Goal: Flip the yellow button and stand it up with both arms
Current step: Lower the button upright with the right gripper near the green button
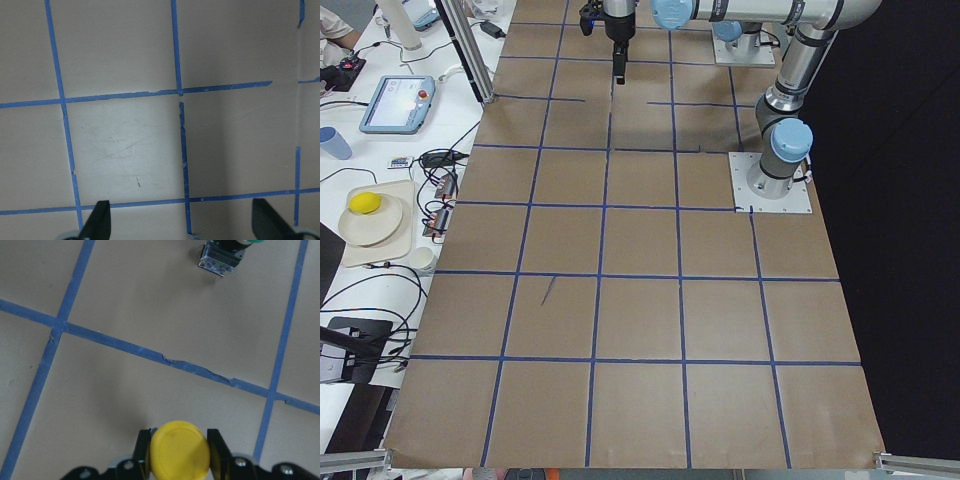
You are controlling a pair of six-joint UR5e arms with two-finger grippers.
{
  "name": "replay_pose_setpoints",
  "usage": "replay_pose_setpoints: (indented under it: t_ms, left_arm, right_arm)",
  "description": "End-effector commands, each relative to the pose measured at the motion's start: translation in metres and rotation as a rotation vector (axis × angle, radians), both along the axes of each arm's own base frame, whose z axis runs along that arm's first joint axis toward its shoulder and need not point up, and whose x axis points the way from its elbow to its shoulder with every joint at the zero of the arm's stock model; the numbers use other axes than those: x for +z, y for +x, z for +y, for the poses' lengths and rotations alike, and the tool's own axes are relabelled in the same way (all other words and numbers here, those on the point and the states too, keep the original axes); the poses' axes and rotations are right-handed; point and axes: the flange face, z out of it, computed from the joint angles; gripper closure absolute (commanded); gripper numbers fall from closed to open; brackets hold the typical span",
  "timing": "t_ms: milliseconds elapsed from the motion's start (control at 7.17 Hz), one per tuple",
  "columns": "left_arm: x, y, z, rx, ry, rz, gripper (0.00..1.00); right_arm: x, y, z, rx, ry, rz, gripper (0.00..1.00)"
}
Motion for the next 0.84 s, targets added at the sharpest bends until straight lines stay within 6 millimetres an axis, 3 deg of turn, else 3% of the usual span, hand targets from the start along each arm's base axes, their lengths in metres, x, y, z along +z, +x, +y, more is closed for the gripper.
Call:
replay_pose_setpoints:
  t_ms: [0,419,698]
  left_arm:
    - [-0.0027,0.0013,0.0,0.004,0.004,-0.003,0.01]
    - [-0.0012,-0.0015,0.0002,-0.001,0.001,0.001,0.01]
    - [-0.0027,-0.0012,-0.0014,-0.001,0.004,0.0,0.0]
  right_arm:
    - [-0.0081,0.0002,0.0054,0.004,-0.017,-0.019,0.91]
    - [-0.0138,-0.0071,0.0126,-0.019,-0.005,-0.026,0.85]
    - [-0.0146,-0.0073,0.0134,-0.02,-0.003,-0.028,0.76]
